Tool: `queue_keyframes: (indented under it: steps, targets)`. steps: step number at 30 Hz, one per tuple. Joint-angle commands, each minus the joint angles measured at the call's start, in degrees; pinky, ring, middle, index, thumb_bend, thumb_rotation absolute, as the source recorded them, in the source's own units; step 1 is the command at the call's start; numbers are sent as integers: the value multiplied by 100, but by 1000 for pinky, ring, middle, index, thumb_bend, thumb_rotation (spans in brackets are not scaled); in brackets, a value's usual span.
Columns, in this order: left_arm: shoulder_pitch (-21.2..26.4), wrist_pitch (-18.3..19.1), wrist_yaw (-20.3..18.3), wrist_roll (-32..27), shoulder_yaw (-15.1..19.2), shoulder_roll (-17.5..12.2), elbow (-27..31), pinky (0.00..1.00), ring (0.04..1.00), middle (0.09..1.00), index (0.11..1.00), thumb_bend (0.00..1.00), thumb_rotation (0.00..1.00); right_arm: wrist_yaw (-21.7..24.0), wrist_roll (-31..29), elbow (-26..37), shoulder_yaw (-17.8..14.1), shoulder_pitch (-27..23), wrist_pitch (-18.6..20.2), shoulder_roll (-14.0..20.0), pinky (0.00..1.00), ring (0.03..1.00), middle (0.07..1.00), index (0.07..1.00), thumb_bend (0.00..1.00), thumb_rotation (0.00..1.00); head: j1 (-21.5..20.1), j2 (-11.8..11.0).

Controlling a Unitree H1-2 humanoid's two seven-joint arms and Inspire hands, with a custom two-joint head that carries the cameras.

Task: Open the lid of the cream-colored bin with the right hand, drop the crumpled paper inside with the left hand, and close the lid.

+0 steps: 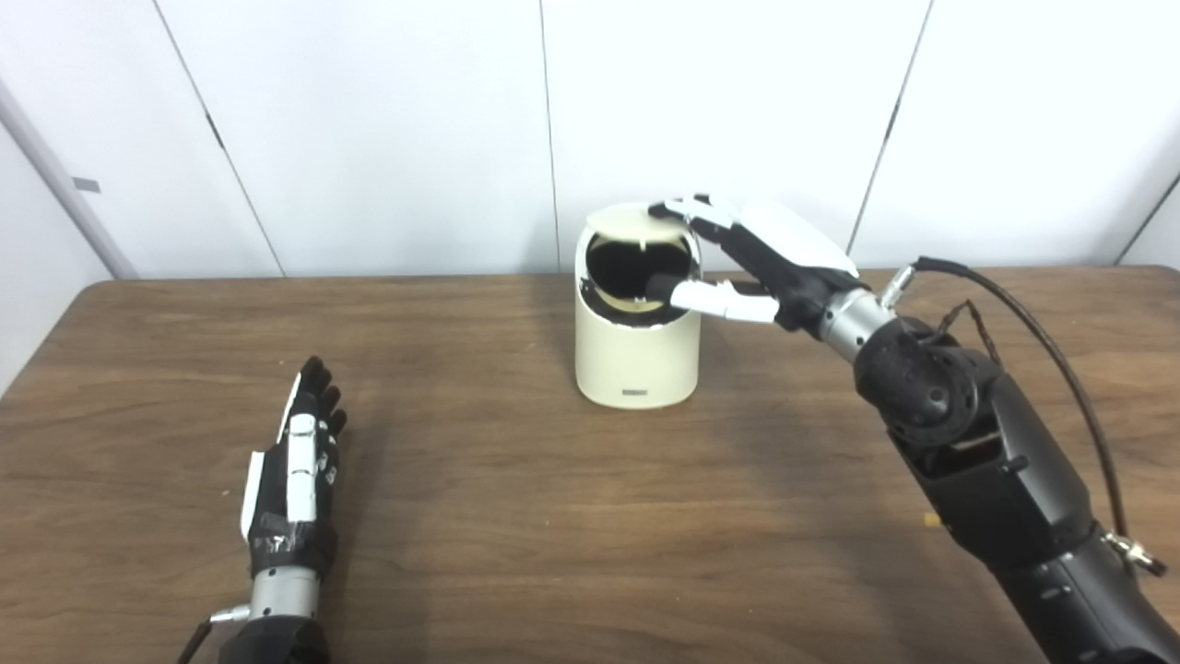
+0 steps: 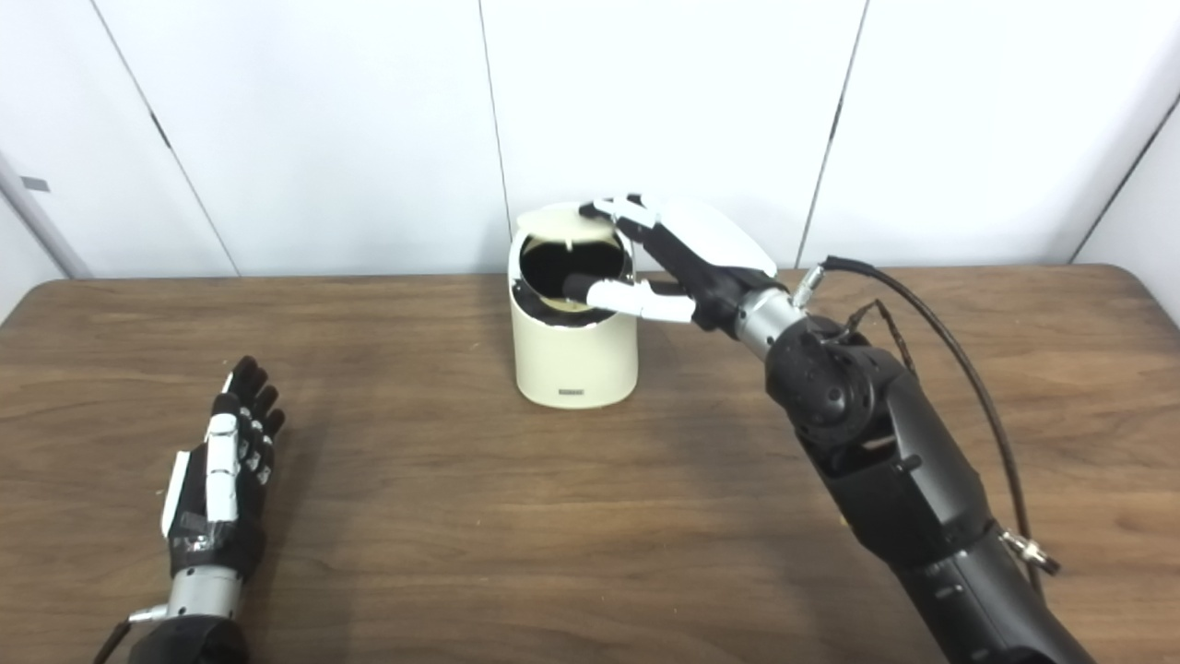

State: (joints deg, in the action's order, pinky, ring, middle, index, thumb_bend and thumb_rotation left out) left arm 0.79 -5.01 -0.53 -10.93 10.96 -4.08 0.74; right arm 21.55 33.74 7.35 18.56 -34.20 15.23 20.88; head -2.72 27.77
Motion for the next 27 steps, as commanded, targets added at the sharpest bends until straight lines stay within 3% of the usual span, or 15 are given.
queue_keyframes:
  steps: [1, 9, 27]
  targets:
    - [-116, -52, -5, 0, -75, 112, -181, 1000, 1000, 1000, 1000, 444, 892, -26, 114, 174, 3, -133, -208, 91, 923, 1000, 947, 891, 624, 1000, 2, 9]
    - [-96, -58, 41, 17, -63, 138, -212, 1000, 1000, 1000, 1000, 464, 869, 59, 360, 201, 155, 9, -366, 113, 995, 1000, 954, 884, 603, 1000, 41, 33]
    - [-93, -24, 39, -50, -59, 163, -174, 1000, 1000, 1000, 1000, 456, 837, 64, 1031, 293, 394, 315, -789, 212, 1000, 1000, 957, 889, 632, 1000, 86, 104]
